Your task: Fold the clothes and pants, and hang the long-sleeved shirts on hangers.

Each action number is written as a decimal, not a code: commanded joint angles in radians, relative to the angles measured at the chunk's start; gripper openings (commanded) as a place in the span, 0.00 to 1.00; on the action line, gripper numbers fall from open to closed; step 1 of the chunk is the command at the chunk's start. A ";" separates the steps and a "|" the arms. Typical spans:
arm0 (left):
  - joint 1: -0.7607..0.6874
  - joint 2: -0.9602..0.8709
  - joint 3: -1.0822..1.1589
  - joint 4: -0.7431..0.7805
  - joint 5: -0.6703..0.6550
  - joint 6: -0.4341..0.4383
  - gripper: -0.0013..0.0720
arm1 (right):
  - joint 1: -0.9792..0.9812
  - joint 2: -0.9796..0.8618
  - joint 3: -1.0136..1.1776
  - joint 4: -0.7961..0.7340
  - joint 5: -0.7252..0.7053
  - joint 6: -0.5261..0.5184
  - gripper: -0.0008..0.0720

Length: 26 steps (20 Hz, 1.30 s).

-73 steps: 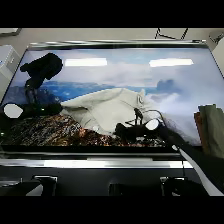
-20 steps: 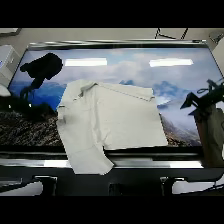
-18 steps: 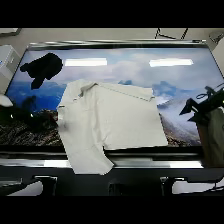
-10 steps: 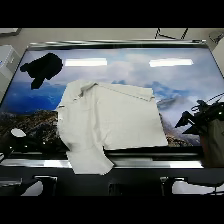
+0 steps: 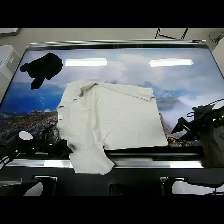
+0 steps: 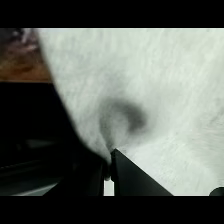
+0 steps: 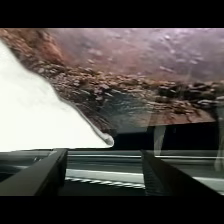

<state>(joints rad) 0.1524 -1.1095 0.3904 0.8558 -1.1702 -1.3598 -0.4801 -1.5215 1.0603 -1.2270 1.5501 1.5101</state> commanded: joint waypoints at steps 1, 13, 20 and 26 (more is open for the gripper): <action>-0.004 0.030 0.006 -0.002 0.000 0.014 0.05 | 0.000 0.001 -0.119 0.066 -0.081 -0.056 0.79; 0.026 0.081 0.247 0.023 -0.046 0.000 0.05 | 0.241 0.053 -0.103 0.156 -0.101 -0.074 0.07; 0.152 0.171 1.234 0.054 -0.069 0.004 0.05 | 0.238 0.394 0.699 0.078 -0.336 -0.078 0.08; 0.199 0.264 1.734 0.064 0.058 0.006 0.05 | 0.238 0.663 0.963 -0.079 -0.414 -0.045 0.08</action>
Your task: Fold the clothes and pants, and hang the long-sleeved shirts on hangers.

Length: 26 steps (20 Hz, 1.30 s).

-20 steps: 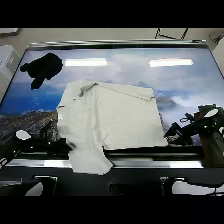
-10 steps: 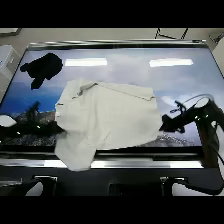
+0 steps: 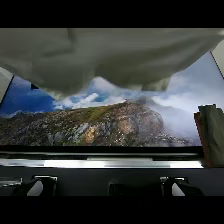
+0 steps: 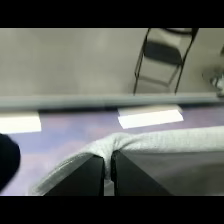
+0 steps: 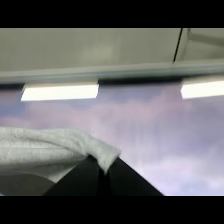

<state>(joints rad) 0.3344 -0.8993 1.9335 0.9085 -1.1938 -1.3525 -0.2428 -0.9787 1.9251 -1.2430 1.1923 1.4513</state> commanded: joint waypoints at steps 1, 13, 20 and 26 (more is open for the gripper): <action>0.018 0.089 0.185 0.012 0.138 -0.001 0.05 | 0.001 0.151 0.098 -0.065 -0.057 0.028 0.08; 0.004 -0.028 -0.009 0.004 -0.131 -0.046 0.05 | 0.001 -0.009 0.087 -0.137 0.285 0.108 0.07; -0.244 -0.340 -0.725 0.007 0.172 0.007 0.05 | 0.016 -0.475 -0.384 -0.071 0.260 0.128 0.07; -0.291 -0.705 -0.630 -0.063 0.445 0.007 0.05 | 0.105 -0.742 -0.396 -0.074 -0.256 0.222 0.07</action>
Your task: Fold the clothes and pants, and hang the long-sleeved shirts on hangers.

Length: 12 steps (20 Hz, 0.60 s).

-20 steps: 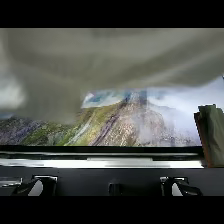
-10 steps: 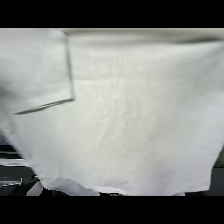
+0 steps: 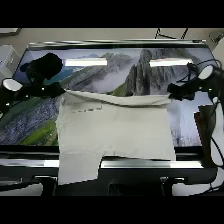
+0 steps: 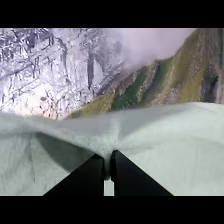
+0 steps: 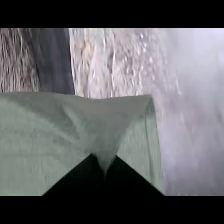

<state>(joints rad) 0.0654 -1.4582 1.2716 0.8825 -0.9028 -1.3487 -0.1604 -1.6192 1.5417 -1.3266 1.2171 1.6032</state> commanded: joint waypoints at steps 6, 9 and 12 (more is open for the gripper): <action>-0.043 -0.272 0.192 -0.038 0.373 0.003 0.05 | 0.020 -0.130 -0.011 0.002 -0.692 0.174 0.08; -0.069 -0.329 0.192 -0.038 0.360 0.000 0.05 | 0.021 -0.181 -0.011 0.013 -0.611 0.182 0.08; -0.071 -0.307 0.193 -0.037 0.315 -0.012 0.05 | 0.005 -0.172 0.007 0.013 -0.507 0.189 0.08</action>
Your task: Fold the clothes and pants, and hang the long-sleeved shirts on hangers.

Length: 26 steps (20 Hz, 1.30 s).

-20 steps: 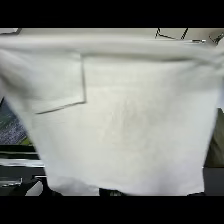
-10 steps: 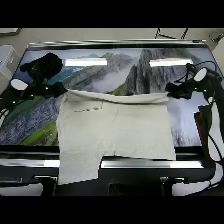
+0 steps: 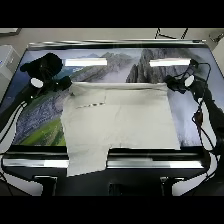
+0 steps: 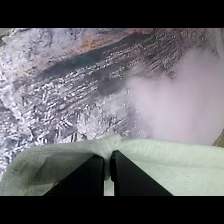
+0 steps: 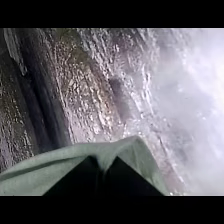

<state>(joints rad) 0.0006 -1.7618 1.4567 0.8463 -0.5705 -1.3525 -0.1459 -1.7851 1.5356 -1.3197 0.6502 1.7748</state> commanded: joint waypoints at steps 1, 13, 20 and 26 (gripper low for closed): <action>0.008 0.033 0.008 0.003 -0.062 -0.008 0.05 | -0.033 0.014 0.037 0.004 0.125 0.016 0.08; 0.009 0.153 -0.214 0.221 -0.741 -0.099 0.05 | -0.095 0.082 -0.046 -0.103 0.837 -0.187 0.08; 0.023 0.150 -0.251 0.282 -0.741 -0.116 0.05 | -0.095 0.077 -0.067 -0.124 0.840 -0.220 0.08; 0.031 0.152 -0.256 0.280 -0.736 -0.132 0.33 | -0.096 0.046 -0.058 -0.119 0.856 -0.206 0.39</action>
<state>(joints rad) 0.0246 -1.6138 1.2018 1.1286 -1.3025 -1.4746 -0.2405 -1.7309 1.4708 -1.4418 1.4899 1.5620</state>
